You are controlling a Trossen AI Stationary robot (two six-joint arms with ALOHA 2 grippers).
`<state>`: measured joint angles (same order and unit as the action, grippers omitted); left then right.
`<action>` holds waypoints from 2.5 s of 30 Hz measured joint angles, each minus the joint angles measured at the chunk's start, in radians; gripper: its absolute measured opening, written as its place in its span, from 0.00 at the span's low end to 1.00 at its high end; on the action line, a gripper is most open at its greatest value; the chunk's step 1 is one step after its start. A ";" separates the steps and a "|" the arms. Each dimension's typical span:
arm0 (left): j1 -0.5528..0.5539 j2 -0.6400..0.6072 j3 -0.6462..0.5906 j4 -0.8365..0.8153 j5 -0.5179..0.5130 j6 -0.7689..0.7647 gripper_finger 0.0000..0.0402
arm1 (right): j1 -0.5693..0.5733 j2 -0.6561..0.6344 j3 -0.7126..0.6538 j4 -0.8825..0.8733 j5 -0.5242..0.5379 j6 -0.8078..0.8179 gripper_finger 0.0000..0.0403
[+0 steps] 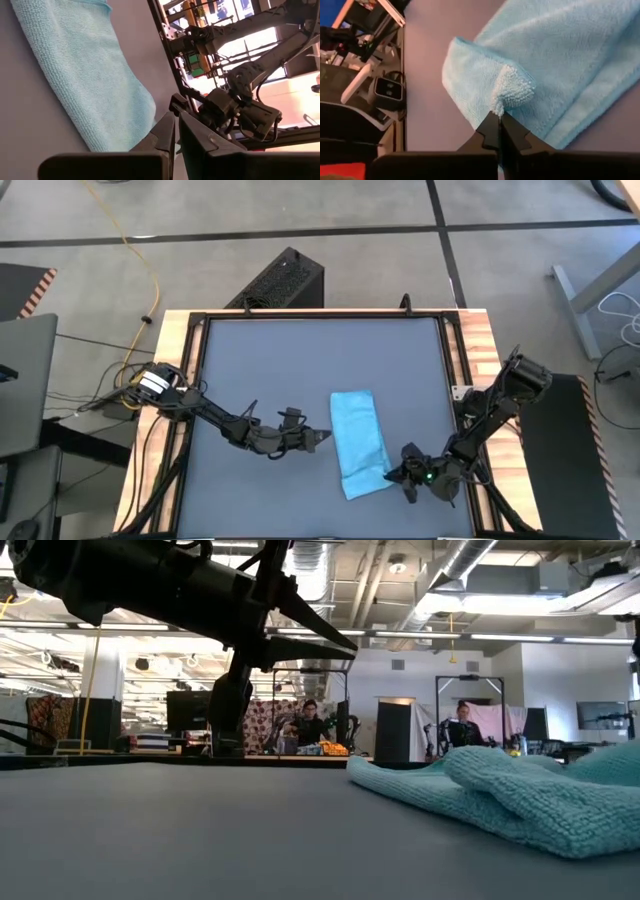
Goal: Roll towel
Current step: Roll the blue microfiber towel
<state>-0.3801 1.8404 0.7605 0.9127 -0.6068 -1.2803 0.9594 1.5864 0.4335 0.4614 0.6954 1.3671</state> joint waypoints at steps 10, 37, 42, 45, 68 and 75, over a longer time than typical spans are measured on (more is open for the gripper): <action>0.000 0.000 0.000 -0.002 -0.003 0.001 0.03 | -0.003 -0.004 0.003 -0.121 -0.012 0.176 0.16; 0.000 0.000 0.000 -0.003 -0.006 0.014 0.03 | 0.132 -0.003 0.002 -0.257 0.031 0.394 0.21; 0.000 0.000 0.000 -0.005 -0.006 0.014 0.03 | 0.129 -0.002 0.002 -0.257 0.033 0.371 0.36; 0.000 0.000 0.000 -0.013 0.003 0.031 0.03 | 0.109 -0.002 0.002 -0.300 0.033 0.363 0.48; 0.000 0.000 0.000 -0.011 -0.009 0.030 0.03 | 0.033 -0.247 -0.004 -0.651 -0.039 0.327 0.63; 0.000 0.000 0.000 -0.010 -0.028 0.043 0.03 | 0.107 -0.192 0.002 -0.692 -0.023 0.455 0.63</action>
<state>-0.3798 1.8404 0.7606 0.9025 -0.6344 -1.2369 1.0659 1.3941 0.4356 -0.2310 0.6726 1.8218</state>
